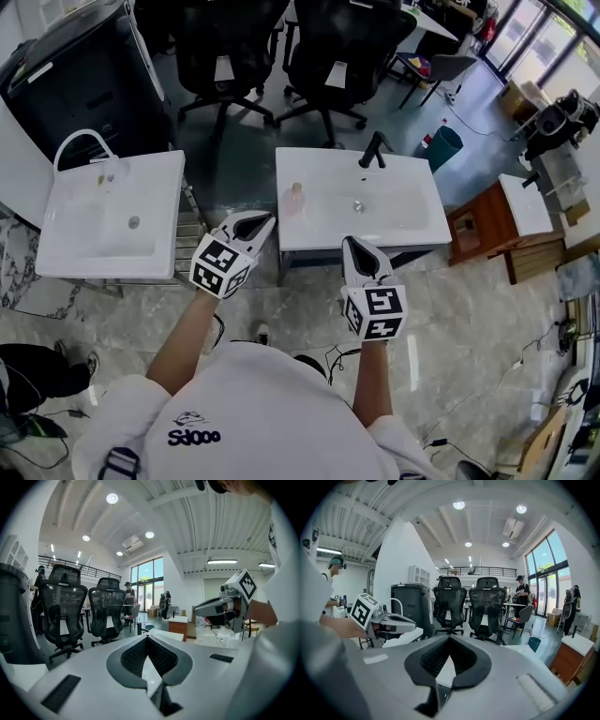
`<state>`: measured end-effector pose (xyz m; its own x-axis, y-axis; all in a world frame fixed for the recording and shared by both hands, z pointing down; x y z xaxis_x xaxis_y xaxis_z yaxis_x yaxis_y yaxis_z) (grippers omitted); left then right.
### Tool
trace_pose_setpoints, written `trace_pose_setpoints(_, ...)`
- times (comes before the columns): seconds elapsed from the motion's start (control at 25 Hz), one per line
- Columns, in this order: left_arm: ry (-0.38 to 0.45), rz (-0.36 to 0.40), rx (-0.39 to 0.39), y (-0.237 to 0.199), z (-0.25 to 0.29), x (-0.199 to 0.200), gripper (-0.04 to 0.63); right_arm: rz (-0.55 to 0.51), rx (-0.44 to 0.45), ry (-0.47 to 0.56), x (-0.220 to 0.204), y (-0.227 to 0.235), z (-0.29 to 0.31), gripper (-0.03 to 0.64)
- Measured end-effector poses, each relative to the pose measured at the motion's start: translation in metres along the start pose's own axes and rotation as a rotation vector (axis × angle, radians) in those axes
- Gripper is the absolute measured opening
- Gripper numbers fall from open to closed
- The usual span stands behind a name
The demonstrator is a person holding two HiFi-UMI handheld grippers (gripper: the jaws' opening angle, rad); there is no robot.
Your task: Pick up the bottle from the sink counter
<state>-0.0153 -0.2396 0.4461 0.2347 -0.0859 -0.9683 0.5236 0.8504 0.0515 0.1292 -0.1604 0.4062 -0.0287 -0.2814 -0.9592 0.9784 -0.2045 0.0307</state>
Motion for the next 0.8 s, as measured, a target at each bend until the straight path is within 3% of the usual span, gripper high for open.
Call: trace_pose_setpoints(0.8,-0.086,-0.046,0.019,-0.062,0.092,-0.032,0.006,-0.007,0.078,-0.058,0.004,0.049,0.103,0.011)
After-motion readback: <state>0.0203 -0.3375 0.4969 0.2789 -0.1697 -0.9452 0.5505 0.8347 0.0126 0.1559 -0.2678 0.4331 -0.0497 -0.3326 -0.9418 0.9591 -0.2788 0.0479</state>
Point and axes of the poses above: the fingertips, and each gripper's own axes: z forward along the fingers, y to its right, x out of its top, the point moved 1 cm from there along -z, backward along the fingers, and after that the axes turned 4 degrees about z, right-handed, at the moved point
